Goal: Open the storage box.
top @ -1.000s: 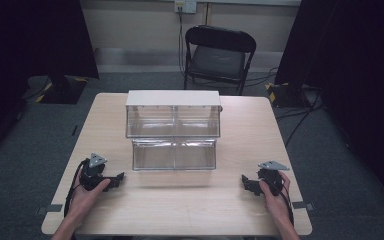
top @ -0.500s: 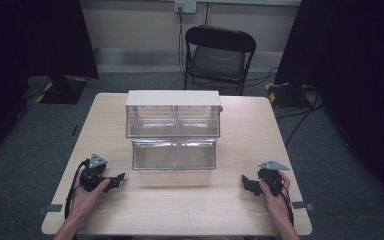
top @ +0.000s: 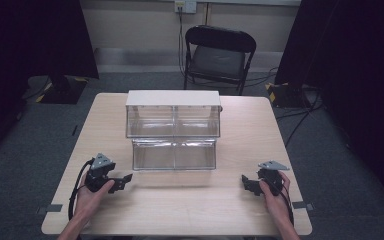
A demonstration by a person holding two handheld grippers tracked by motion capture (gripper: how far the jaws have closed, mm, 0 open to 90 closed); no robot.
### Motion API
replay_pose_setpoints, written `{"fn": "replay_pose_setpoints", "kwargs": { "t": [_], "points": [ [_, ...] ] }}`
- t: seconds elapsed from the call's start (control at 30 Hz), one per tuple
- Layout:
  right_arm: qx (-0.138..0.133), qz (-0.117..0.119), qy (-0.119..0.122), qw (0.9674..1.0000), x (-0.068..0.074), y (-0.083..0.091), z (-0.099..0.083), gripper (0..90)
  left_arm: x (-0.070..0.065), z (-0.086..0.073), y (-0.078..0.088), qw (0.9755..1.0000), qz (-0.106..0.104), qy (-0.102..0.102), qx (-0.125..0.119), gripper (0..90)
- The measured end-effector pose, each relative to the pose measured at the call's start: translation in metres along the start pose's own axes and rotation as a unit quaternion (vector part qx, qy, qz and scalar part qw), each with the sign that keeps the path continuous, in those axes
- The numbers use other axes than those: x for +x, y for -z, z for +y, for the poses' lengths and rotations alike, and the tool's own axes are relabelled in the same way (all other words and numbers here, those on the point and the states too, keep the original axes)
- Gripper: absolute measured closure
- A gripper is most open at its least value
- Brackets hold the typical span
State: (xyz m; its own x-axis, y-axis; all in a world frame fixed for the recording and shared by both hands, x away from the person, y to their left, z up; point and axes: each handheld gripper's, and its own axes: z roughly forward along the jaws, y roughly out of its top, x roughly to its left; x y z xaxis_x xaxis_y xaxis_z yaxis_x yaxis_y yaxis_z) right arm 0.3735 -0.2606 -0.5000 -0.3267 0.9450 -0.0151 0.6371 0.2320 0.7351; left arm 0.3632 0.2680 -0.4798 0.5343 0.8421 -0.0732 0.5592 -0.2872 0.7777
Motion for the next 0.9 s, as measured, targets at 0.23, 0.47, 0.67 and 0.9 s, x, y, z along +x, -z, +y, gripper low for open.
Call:
{"fn": "replay_pose_setpoints", "kwargs": {
  "t": [0.23, 0.47, 0.67, 0.9],
  "points": [
    [0.000, 0.000, 0.001, 1.0000, 0.000, 0.000, 0.000, 12.9, -0.010, 0.004, 0.002, 0.9997, -0.011, -0.018, -0.011, 19.1],
    [-0.001, 0.000, 0.001, 1.0000, 0.000, 0.000, 0.000, 12.9, -0.016, 0.008, 0.002, 0.9993, -0.024, -0.022, -0.019, 19.6],
    [-0.001, 0.000, 0.001, 1.0000, 0.000, 0.000, 0.000, 12.9, -0.016, 0.010, 0.001, 0.9988, -0.042, 0.002, -0.026, 19.6],
    [-0.001, 0.000, 0.001, 1.0000, 0.000, 0.000, 0.000, 12.9, -0.015, 0.013, 0.002, 0.9983, -0.043, 0.008, -0.039, 19.8]
  ]
}}
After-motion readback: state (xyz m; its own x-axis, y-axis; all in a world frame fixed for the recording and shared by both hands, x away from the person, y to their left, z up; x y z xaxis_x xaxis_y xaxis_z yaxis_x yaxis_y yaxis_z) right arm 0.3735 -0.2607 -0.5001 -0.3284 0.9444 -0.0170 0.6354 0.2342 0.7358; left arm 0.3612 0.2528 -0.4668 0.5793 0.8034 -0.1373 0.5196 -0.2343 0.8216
